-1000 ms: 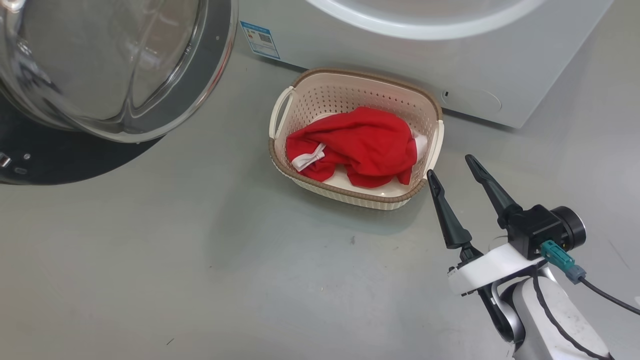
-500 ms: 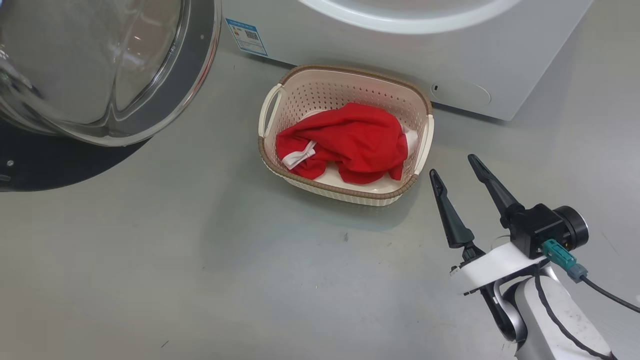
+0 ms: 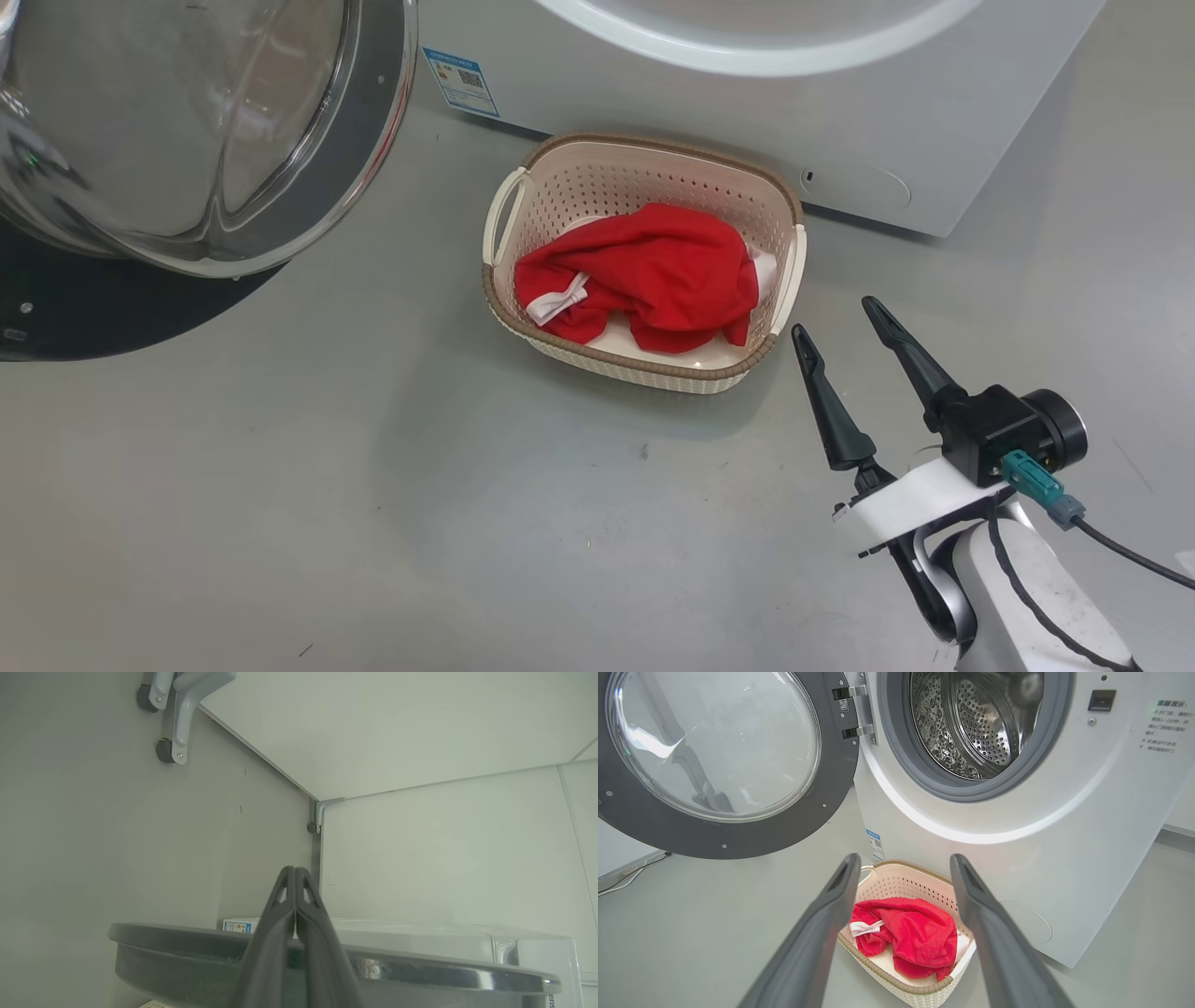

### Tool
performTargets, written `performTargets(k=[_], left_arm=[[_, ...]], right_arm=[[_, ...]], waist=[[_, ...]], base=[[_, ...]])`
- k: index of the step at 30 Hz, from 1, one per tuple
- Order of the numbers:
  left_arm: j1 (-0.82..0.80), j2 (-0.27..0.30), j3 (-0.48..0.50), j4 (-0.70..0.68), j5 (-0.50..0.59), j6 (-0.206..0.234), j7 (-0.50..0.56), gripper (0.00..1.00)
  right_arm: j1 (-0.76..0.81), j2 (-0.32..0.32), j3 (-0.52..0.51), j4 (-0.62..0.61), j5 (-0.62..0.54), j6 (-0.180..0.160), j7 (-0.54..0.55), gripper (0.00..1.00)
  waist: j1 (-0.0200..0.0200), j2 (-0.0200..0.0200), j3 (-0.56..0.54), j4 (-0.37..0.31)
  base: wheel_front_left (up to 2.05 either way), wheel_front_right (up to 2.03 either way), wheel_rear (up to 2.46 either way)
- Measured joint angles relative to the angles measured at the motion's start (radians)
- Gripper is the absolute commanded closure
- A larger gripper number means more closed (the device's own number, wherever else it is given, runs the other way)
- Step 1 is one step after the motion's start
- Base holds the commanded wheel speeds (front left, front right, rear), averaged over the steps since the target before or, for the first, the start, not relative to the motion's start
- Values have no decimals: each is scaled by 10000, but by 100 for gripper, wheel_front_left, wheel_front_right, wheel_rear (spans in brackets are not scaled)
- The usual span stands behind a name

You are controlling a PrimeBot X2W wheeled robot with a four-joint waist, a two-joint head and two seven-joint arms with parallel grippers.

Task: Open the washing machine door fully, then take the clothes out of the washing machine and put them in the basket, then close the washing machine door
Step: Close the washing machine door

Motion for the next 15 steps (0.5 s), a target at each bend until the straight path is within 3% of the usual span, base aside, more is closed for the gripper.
performTargets(k=[15], left_arm=[[-19, 88, -397, 385, -77, -19, 1636, 100]], right_arm=[[0, 42, 35, 42, 15, 0, -12, 0]], waist=[[0, 0, -57, -33]], base=[[0, 0, 0]])
